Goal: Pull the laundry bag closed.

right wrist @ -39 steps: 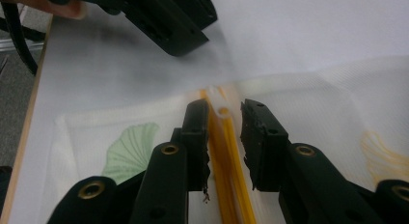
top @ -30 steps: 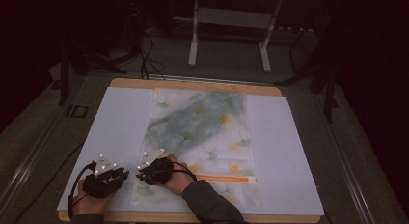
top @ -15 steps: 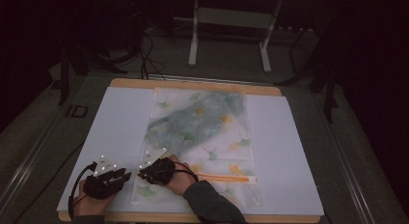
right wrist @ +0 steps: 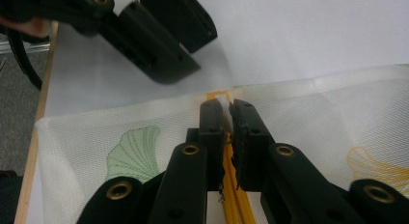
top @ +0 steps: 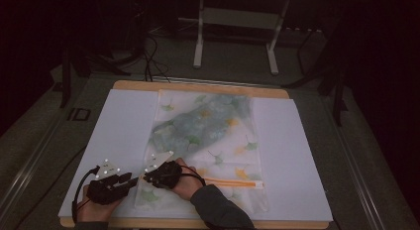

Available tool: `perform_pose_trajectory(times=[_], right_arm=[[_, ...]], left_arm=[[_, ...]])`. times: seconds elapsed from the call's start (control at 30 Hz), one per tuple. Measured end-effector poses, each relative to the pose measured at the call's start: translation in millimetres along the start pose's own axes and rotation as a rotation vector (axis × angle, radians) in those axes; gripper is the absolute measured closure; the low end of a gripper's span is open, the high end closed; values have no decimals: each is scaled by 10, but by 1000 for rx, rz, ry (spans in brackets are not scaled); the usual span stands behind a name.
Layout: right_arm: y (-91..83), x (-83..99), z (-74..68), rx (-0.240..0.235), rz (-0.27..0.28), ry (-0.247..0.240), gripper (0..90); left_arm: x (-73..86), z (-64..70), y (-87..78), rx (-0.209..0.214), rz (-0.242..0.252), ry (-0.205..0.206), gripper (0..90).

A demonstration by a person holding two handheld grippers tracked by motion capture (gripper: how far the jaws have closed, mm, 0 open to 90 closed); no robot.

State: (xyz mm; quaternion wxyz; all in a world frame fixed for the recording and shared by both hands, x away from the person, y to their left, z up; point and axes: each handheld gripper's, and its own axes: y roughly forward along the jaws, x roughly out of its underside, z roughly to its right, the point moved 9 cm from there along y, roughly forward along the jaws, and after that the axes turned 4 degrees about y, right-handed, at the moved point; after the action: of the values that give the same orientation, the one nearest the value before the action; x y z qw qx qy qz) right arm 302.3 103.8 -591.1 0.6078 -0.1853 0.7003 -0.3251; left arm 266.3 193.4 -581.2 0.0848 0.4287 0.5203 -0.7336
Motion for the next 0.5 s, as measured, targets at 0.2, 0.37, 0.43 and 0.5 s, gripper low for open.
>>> perform_pose_trajectory(times=[0.2,0.37,0.43,0.5], right_arm=[[0,-11,-6,9,-4,-7,838],[-22,-19,-2,14,0,-12,839],[-33,-24,3,15,1,-13,839],[-44,-31,6,17,2,-16,839]], left_arm=[[-4,47,37,46,-1,-16,617],[26,90,118,69,-36,-18,606],[39,102,155,74,-53,-10,605],[43,104,178,82,-61,-6,605]])
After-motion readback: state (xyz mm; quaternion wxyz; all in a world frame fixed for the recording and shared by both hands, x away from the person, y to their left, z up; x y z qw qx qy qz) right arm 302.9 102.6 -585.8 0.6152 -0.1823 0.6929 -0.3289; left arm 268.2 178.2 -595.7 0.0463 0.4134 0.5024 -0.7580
